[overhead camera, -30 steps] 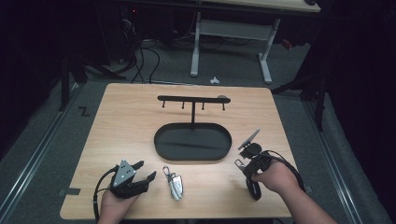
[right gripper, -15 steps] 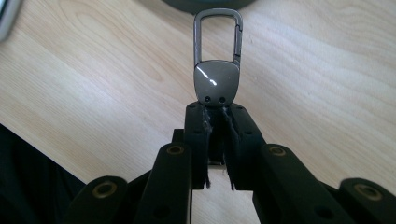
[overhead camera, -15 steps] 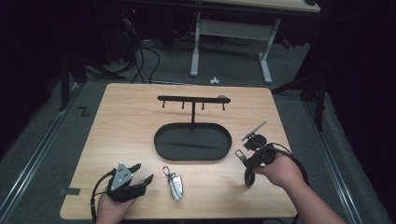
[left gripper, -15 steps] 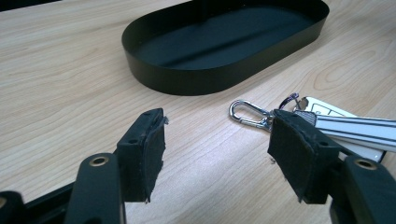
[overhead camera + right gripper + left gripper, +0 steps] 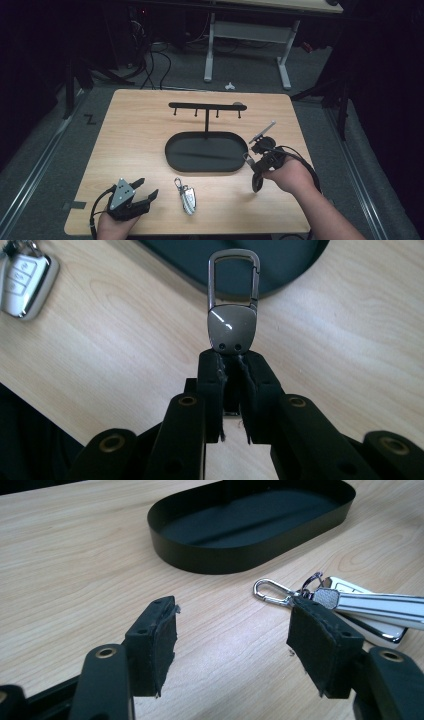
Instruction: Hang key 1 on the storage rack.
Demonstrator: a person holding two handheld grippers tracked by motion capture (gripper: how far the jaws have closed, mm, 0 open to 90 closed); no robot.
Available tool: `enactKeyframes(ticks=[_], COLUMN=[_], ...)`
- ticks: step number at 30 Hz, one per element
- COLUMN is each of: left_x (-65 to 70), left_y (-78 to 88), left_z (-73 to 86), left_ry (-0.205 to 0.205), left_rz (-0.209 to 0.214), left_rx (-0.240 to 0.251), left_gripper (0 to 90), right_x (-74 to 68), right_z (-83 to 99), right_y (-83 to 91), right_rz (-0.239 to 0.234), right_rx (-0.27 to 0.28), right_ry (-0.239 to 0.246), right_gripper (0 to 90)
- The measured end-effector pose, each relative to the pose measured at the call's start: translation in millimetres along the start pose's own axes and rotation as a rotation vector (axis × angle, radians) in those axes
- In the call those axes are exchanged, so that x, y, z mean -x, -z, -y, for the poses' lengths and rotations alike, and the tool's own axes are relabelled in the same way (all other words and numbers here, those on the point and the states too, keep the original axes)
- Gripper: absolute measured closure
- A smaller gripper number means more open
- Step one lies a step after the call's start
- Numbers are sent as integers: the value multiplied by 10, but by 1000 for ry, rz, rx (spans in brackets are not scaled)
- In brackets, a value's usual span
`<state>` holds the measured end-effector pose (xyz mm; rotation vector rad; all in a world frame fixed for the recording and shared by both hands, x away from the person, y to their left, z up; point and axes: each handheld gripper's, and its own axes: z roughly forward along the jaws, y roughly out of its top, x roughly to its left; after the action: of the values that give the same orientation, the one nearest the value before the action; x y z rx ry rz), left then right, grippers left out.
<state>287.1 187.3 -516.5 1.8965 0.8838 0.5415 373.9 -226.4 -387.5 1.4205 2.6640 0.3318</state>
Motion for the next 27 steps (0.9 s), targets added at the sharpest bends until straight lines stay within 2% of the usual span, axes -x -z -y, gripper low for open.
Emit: enactKeyframes(ticks=[11,14,27], left_x=[7,12,16], left_y=[-6,-22,-39], left_z=[-8,-16,-13], left_ry=[-7,-9,-15], left_rz=[4,8,16], left_rx=[-7,-8,-16], left_gripper=[369,369,374], right_x=[-72,-76,-50], right_z=[-199,-228,-279], right_y=[103,115,137], right_rz=[9,11,12], right_rx=[28,36,33], right_ry=[12,22,12], right_gripper=[805,805,805])
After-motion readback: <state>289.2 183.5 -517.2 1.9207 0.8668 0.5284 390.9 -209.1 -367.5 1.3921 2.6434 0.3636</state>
